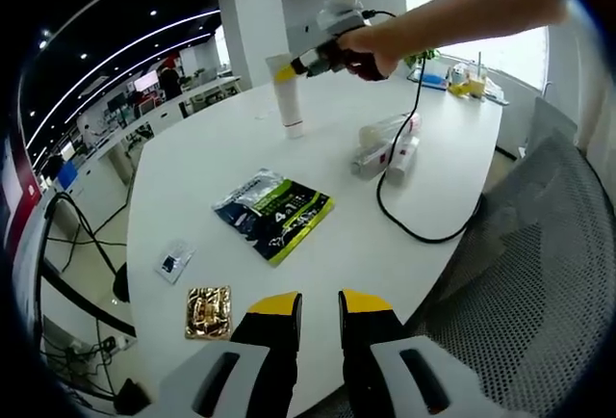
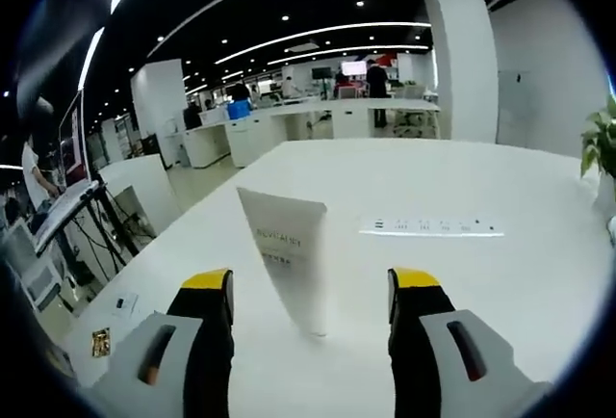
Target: Arrange the skincare products in the storage area until every visible bottle or jar stands upright without overlapping.
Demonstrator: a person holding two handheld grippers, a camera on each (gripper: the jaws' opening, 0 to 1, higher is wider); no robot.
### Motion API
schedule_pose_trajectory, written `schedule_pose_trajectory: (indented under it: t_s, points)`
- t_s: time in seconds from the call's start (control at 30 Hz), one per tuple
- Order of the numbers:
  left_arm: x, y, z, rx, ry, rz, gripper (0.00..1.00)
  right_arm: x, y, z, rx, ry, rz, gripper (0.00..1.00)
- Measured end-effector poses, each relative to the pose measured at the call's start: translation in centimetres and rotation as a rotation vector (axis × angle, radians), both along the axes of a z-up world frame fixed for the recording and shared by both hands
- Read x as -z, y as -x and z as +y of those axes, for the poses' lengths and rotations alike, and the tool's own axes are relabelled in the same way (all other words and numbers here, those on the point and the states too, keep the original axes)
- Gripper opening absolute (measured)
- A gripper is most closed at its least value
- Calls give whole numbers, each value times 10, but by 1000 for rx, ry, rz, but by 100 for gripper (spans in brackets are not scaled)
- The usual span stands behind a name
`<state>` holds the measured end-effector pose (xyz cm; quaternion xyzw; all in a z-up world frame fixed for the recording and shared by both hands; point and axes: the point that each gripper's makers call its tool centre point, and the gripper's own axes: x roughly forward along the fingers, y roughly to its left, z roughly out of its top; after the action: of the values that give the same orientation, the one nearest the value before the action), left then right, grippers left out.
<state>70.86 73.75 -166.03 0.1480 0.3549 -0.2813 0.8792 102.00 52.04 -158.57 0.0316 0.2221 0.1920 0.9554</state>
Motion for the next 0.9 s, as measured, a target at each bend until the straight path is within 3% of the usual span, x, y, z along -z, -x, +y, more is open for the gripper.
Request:
schedule_pose_trajectory:
  t_s: [0.3, 0.57, 0.8, 0.9]
  points:
    - [-4, 0, -2, 13, 1, -24, 16, -16, 38, -13, 20, 9, 12, 60]
    - [-7, 3, -6, 35, -5, -43, 16, -47, 79, -7, 11, -22, -54, 59]
    - [-11, 5, -10, 55, 9, -64, 16, -47, 122, 5, -22, -19, -66, 59]
    - [-10, 9, -15, 73, 36, -43, 16, -52, 139, 5, -14, -47, -81, 57]
